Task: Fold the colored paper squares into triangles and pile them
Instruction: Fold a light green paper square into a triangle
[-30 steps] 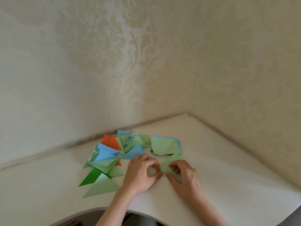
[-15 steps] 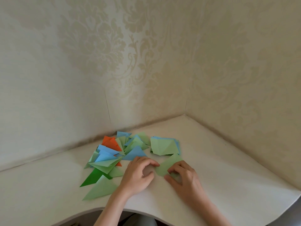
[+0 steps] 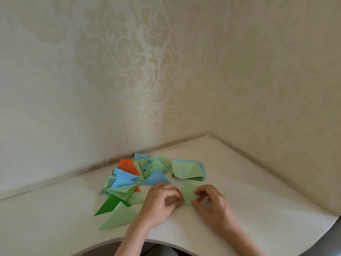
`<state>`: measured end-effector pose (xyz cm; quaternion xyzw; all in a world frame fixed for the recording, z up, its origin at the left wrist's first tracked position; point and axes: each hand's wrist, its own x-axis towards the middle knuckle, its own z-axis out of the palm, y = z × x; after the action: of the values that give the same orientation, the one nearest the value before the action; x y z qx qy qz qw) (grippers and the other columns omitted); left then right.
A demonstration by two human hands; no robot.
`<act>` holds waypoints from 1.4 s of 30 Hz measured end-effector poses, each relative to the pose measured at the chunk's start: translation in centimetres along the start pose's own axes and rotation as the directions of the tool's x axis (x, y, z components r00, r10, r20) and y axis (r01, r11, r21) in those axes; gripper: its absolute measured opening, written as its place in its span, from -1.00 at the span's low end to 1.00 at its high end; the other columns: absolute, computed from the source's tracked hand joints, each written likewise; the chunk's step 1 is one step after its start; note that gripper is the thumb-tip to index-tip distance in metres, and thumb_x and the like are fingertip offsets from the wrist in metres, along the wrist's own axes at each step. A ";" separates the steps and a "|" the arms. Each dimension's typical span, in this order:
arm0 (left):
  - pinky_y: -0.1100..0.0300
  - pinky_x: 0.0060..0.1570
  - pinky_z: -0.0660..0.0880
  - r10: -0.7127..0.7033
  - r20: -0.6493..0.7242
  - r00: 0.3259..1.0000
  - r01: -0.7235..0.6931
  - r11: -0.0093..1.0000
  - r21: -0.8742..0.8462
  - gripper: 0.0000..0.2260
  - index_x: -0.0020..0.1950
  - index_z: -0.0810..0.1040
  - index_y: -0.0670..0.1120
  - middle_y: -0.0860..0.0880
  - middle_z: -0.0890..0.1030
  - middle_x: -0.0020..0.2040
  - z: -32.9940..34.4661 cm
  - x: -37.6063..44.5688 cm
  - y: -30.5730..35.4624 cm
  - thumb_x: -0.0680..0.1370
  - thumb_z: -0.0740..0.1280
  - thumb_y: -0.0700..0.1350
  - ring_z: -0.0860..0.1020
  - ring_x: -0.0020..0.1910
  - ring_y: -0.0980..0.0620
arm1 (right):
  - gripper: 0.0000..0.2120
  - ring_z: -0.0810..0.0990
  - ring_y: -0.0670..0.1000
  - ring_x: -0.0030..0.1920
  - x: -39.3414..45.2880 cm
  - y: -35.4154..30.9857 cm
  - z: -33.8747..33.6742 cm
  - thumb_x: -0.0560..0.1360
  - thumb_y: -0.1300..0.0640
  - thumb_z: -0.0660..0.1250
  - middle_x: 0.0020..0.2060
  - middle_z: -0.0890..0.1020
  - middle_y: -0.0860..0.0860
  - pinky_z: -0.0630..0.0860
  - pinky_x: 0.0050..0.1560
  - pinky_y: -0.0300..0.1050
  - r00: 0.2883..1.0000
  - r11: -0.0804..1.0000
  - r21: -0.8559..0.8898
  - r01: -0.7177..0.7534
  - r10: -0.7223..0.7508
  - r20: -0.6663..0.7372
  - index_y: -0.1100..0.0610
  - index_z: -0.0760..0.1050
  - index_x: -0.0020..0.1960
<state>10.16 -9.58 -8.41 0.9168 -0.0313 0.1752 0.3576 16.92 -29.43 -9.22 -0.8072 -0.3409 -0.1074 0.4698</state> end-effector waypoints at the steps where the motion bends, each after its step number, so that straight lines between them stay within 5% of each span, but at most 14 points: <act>1: 0.04 0.14 0.38 -0.005 -0.003 1.000 0.005 1.000 -0.005 -0.90 -0.07 0.61 0.19 0.36 0.57 -0.02 0.0 0.0 0.0 0.44 0.44 0.10 0.46 0.05 0.21 | -0.90 0.58 -0.17 -0.19 0.0 0.0 0.0 0.38 0.06 0.42 -0.17 0.56 -0.18 0.44 -0.14 -0.37 1.000 1.000 -0.013 0.019 -0.019 0.005 0.02 0.54 -0.13; 7: 0.05 0.09 0.44 -0.056 -0.048 0.997 0.053 0.997 -0.054 -0.80 -0.05 0.61 0.19 0.31 0.58 -0.16 0.2 0.0 -0.1 0.39 0.38 0.21 0.51 -0.02 0.23 | -0.74 0.54 -0.26 -0.16 -0.2 0.5 0.4 0.40 -0.19 0.38 -0.14 0.53 -0.25 0.49 -0.13 -0.20 0.997 0.992 -0.097 0.079 -0.079 0.010 0.00 0.57 -0.22; 12: 0.19 0.13 0.36 -0.055 -0.084 0.995 0.056 0.998 0.004 -0.86 -0.02 0.60 0.17 0.27 0.52 -0.24 0.4 0.1 0.1 0.45 0.44 0.11 0.47 -0.06 0.24 | -0.79 0.53 -0.26 -0.20 0.0 0.8 1.0 0.42 -0.13 0.35 -0.18 0.50 -0.26 0.54 -0.17 -0.04 0.997 0.991 -0.112 0.067 -0.069 -0.018 -0.01 0.52 -0.27; 16: 0.30 0.07 0.29 -0.015 -0.092 0.996 0.021 0.997 0.071 -0.76 0.03 0.55 0.16 0.24 0.50 -0.27 0.7 0.6 0.5 0.45 0.36 0.23 0.44 -0.06 0.25 | -0.79 0.50 -0.23 -0.28 0.2 0.9 1.3 0.42 -0.14 0.33 -0.22 0.47 -0.26 0.54 -0.23 0.00 0.998 0.991 -0.125 0.043 -0.049 -0.043 -0.06 0.45 -0.31; 20: 0.35 0.05 0.25 -0.006 -0.067 0.998 0.014 0.992 0.127 -0.68 0.06 0.50 0.18 0.19 0.49 -0.26 1.0 0.8 0.2 0.42 0.29 0.32 0.42 -0.06 0.26 | -0.78 0.48 -0.19 -0.33 0.4 0.7 1.4 0.39 -0.09 0.41 -0.26 0.45 -0.23 0.54 -0.25 -0.02 0.998 0.988 -0.153 0.035 -0.043 -0.054 -0.05 0.43 -0.33; 24: 0.37 0.02 0.23 -0.051 -0.075 0.996 0.060 0.992 0.111 -0.76 0.03 0.50 0.17 0.16 0.50 -0.27 1.0 0.9 0.4 0.42 0.42 0.18 0.42 -0.08 0.26 | -0.76 0.48 -0.20 -0.30 0.4 0.4 1.2 0.37 -0.16 0.38 -0.27 0.46 -0.21 0.48 -0.23 -0.18 0.998 0.989 -0.146 0.035 -0.041 -0.041 -0.02 0.45 -0.30; 31: 0.25 0.06 0.31 -0.108 -0.071 0.992 0.109 0.994 0.008 -0.81 -0.07 0.49 0.21 0.17 0.52 -0.26 1.0 0.9 0.3 0.42 0.47 0.03 0.46 -0.09 0.21 | -0.75 0.53 -0.19 -0.20 0.2 0.3 0.8 0.30 0.18 0.56 -0.16 0.52 -0.14 0.38 -0.13 -0.51 1.000 0.995 -0.094 -0.021 0.022 0.007 0.05 0.58 -0.06; 36: 0.02 0.09 0.43 -0.101 -0.047 0.994 0.098 0.994 -0.051 -0.80 -0.05 0.51 0.22 0.21 0.54 -0.19 0.8 0.9 0.0 0.40 0.44 -0.01 0.51 -0.08 0.17 | -0.72 0.52 -0.24 -0.19 0.2 0.1 0.6 0.34 0.33 0.43 -0.13 0.50 -0.19 0.37 -0.10 -0.51 1.000 0.995 -0.100 0.000 0.000 0.005 0.06 0.60 -0.01; 42: 0.02 0.12 0.46 -0.034 0.021 0.999 0.035 0.999 -0.041 -0.86 -0.03 0.57 0.18 0.24 0.59 -0.02 0.5 0.9 -0.2 0.45 0.40 -0.03 0.52 0.05 0.15 | -0.54 0.53 -0.14 -0.05 0.0 0.5 0.2 0.26 0.37 0.10 -0.06 0.56 -0.12 0.35 -0.03 -0.48 0.993 0.997 -0.052 -0.055 0.050 -0.105 0.09 0.59 0.01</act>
<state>11.15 -9.68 -8.58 0.9112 -0.0229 0.1593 0.3792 17.16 -29.43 -9.69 -0.8219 -0.2918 -0.1460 0.4670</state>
